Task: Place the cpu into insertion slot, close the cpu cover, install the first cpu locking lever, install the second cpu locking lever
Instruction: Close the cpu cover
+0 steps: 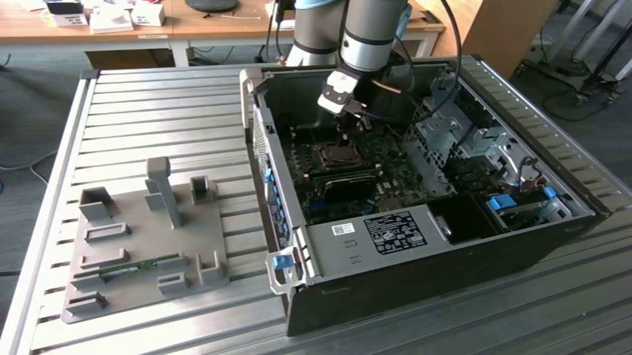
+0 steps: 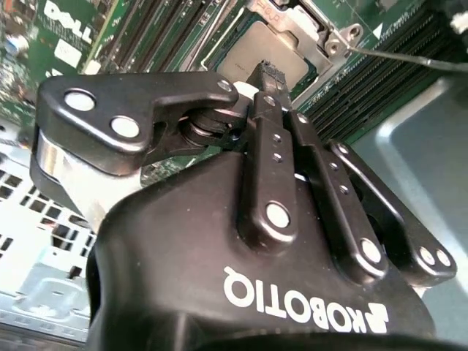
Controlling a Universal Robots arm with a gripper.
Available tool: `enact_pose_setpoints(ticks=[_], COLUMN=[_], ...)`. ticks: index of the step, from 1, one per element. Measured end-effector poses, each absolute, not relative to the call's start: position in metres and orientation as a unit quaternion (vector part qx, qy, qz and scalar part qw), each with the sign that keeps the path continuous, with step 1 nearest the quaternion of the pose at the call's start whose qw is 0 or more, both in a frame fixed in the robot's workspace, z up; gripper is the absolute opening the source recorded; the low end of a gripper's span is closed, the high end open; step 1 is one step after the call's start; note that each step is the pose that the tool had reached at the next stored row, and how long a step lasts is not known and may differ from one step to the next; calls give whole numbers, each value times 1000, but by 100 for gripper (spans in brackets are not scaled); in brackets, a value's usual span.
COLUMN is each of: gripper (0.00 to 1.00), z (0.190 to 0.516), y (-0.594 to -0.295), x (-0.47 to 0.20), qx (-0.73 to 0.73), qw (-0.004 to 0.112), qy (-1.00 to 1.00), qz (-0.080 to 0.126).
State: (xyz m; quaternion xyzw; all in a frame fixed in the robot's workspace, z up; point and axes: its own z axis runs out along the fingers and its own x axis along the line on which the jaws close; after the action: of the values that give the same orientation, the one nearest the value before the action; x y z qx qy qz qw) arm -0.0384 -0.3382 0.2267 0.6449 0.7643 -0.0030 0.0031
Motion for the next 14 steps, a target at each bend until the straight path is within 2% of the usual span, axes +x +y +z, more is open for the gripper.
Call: enact_pose_setpoints(ticks=[14], gripper=[11], z=[226], y=[-338], x=[-40], qx=[594], qw=[4], qy=[805], qz=[-4])
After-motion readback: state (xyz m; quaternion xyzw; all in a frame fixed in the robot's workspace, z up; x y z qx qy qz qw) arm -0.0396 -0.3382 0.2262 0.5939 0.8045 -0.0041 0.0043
